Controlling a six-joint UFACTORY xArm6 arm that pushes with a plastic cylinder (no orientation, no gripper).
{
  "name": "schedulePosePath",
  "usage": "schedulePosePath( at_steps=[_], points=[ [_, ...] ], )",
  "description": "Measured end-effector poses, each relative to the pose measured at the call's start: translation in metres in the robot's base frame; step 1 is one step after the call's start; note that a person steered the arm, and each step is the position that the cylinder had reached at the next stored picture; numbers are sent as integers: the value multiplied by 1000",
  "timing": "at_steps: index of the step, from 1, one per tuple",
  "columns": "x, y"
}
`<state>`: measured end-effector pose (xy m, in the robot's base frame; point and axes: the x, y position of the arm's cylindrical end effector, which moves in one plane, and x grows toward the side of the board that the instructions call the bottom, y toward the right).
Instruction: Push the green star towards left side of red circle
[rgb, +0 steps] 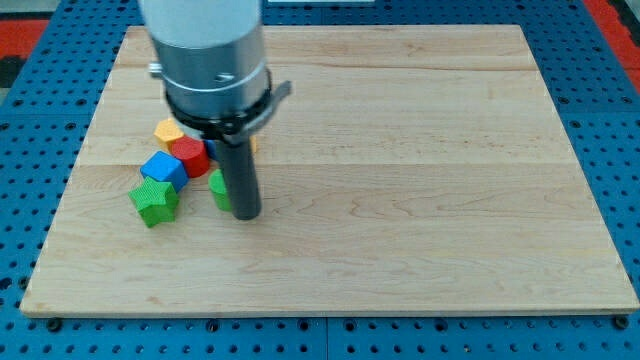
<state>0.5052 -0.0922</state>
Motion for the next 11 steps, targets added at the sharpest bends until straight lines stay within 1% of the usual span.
schedulePosePath(
  at_steps=[2,3,4,5,7,8,9,10,11],
  points=[
    [-33,-8],
    [-39,-8],
    [12,-5],
    [29,-38],
    [28,-104],
    [20,-135],
    [8,-145],
    [35,-144],
    [62,-95]
  ],
)
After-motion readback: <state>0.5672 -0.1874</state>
